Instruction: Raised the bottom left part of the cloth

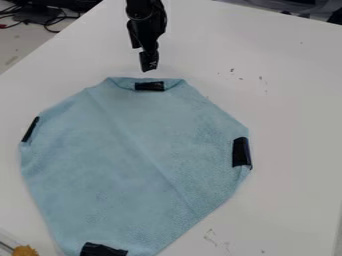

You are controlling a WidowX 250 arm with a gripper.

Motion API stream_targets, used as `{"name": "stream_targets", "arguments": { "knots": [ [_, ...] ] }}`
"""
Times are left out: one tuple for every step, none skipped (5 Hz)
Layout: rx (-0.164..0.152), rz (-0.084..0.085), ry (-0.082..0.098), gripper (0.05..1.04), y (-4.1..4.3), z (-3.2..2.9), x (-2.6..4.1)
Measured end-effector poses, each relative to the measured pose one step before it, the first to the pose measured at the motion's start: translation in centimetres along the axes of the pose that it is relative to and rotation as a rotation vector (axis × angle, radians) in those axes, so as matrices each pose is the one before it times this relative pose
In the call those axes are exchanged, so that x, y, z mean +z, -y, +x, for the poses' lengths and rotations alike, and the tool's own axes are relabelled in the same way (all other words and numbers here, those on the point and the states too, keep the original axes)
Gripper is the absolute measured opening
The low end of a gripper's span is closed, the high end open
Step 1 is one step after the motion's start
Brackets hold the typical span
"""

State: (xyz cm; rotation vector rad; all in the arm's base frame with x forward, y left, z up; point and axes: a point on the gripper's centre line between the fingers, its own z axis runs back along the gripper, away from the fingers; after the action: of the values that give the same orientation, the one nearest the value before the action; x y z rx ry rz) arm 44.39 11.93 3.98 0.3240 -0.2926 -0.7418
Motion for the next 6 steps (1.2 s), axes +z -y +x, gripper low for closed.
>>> {"name": "stream_targets", "arguments": {
  "knots": [
    [0.0004, -0.0347, -0.0293, 1.000, 1.245, -0.739, -1.494],
    [0.0347, 0.0712, -0.0384, 1.000, 0.194, -2.153, 1.772],
    [0.0600, 0.1176, -0.0037, 1.000, -1.530, -2.788, 3.039],
    [0.0018, 0.0919, 0.0086, 1.000, -0.504, -1.740, 2.723],
    [0.0944, 0.0035, -0.0945, 1.000, -0.522, -2.365, 2.009],
    [0.1519, -0.1356, -0.1252, 1.000, 1.050, -3.998, -0.653]
  ]
}}
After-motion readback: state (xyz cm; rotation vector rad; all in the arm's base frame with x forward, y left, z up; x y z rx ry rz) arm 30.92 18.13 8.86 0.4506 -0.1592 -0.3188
